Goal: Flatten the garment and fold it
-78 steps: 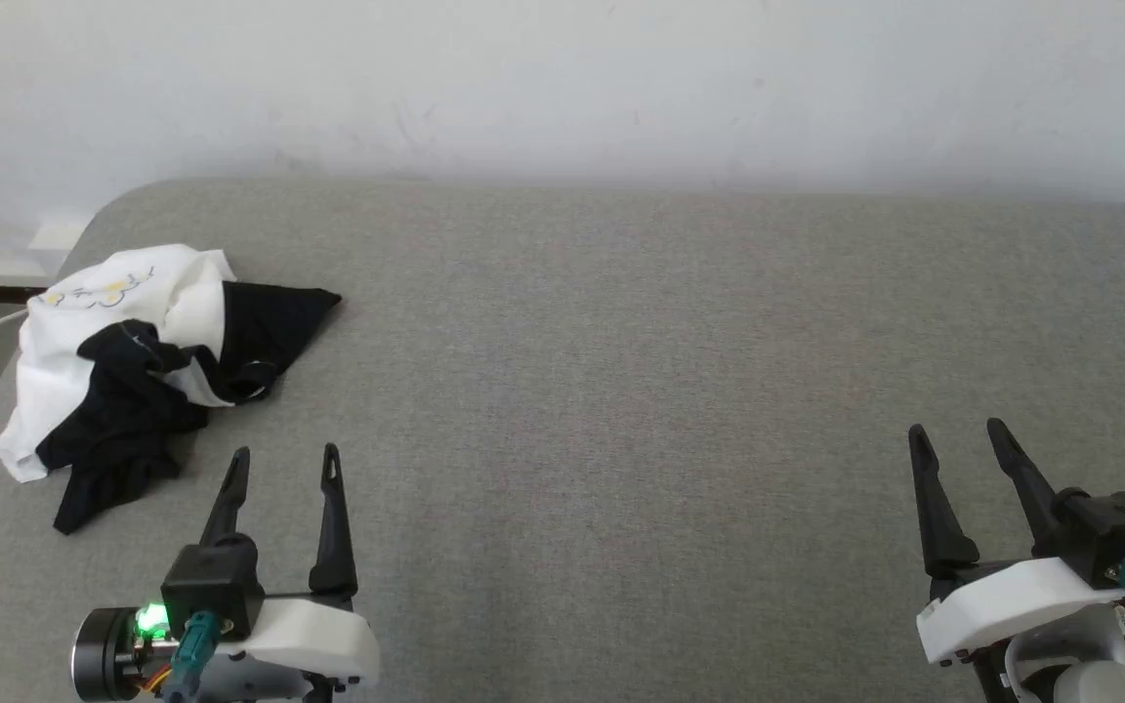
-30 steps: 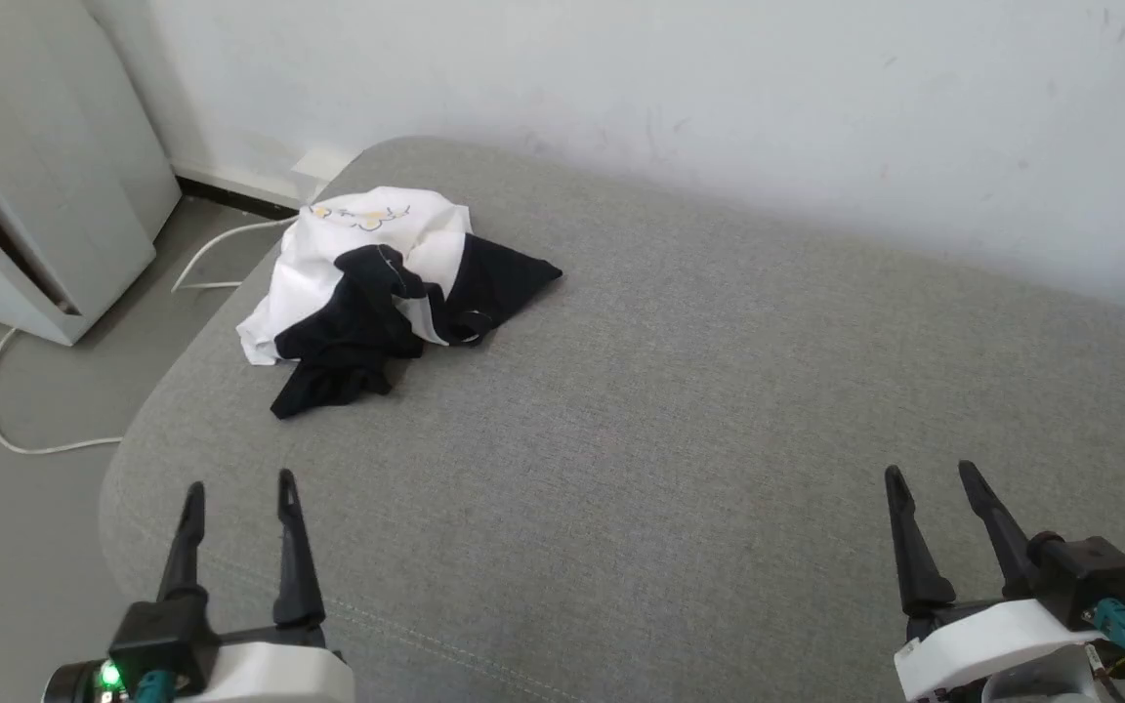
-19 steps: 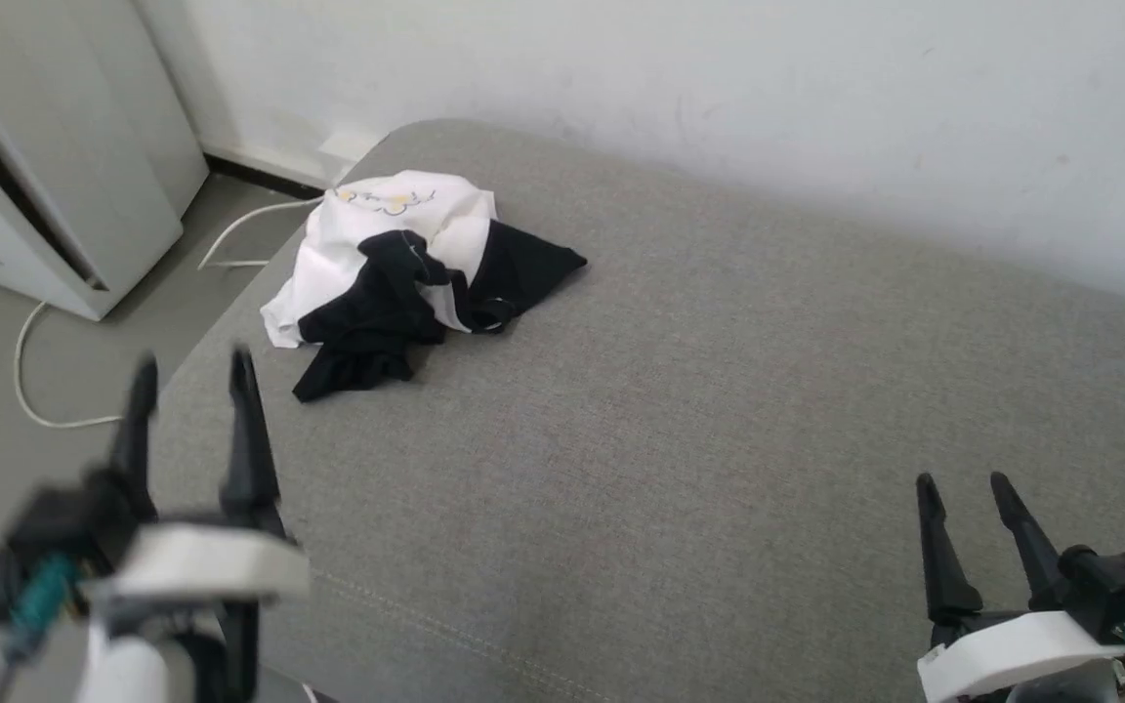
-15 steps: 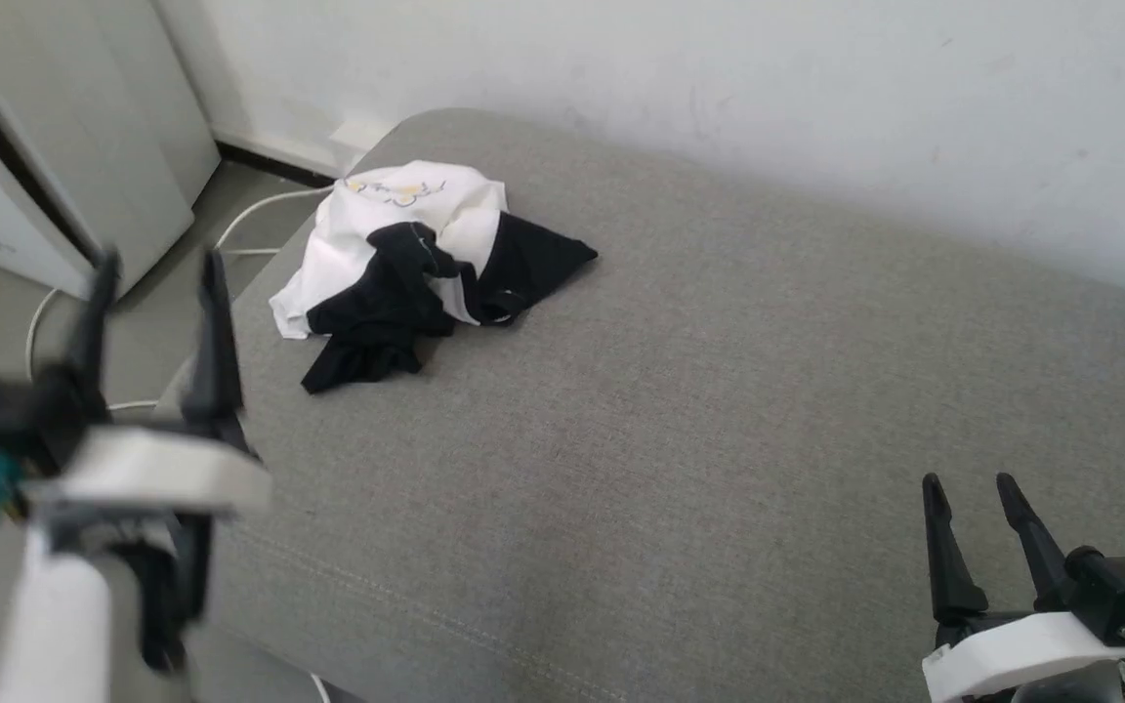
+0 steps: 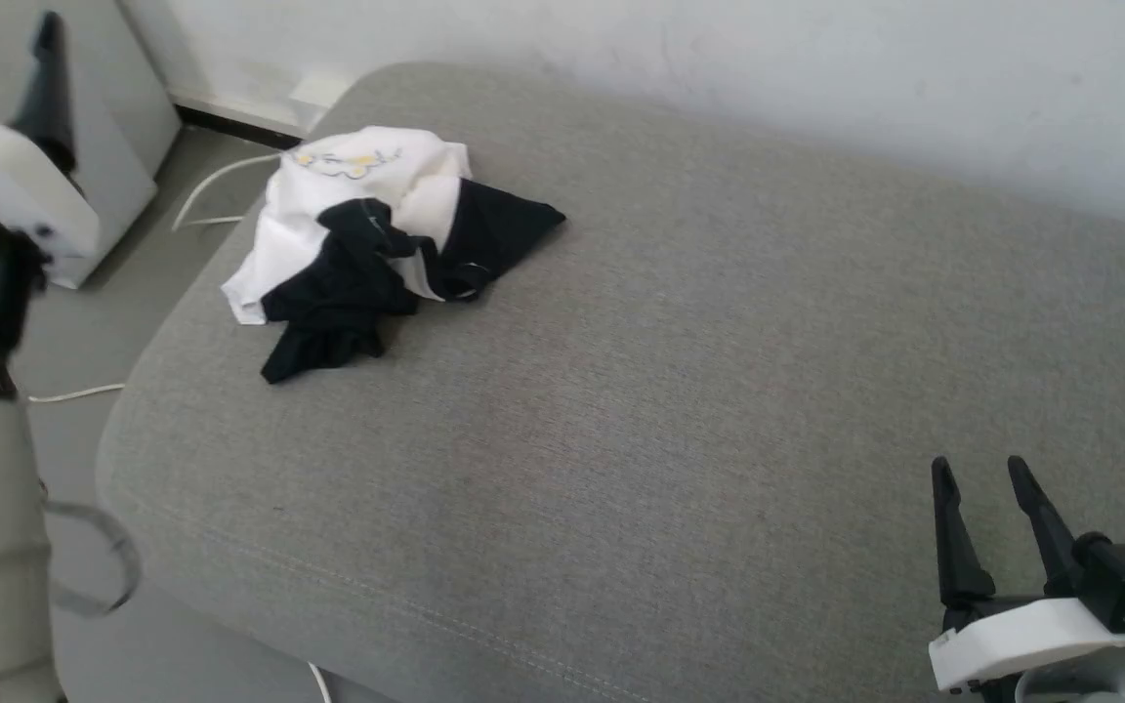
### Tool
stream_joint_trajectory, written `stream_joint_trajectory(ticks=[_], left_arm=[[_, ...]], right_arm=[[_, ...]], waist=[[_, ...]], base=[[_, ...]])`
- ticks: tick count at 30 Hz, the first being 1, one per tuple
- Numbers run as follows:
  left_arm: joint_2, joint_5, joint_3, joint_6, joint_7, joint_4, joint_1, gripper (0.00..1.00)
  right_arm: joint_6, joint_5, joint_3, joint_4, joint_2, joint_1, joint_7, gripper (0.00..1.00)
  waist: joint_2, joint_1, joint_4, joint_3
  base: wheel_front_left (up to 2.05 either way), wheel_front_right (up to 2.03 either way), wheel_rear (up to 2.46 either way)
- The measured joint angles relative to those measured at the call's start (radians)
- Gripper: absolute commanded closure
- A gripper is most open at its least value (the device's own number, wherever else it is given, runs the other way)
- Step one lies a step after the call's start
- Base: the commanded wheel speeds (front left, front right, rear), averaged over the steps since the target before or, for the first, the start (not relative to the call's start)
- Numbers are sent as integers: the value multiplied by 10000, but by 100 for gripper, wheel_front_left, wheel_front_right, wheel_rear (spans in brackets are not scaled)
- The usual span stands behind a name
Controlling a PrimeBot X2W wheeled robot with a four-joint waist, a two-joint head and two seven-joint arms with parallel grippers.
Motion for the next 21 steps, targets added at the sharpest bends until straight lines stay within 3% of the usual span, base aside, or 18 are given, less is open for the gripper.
stream_joint_trajectory(ticks=[5,9,15,21], left_arm=[[255,-395,259,125,711,1174,-969,0],[458,-508,153,-104,938,1659,-1330,0],[508,-608,151,-96,871,2334,-1756,0],[533,-598,-58,-15,1519,3336,-2038,0]], right_arm=[[-4,-242,-36,-65,0,-151,-2,0],[-6,-359,-102,-127,-2,-303,-2,0],[-6,-514,-249,-286,-2,-501,-2,0],[-6,-606,-328,-408,-2,-733,-2,0]], waist=[[0,0,-334,332],[0,-1,-659,611],[0,0,-1056,1188],[0,0,-1382,1841]], base=[[0,0,0],[0,0,0],[0,0,0],[0,0,0]])
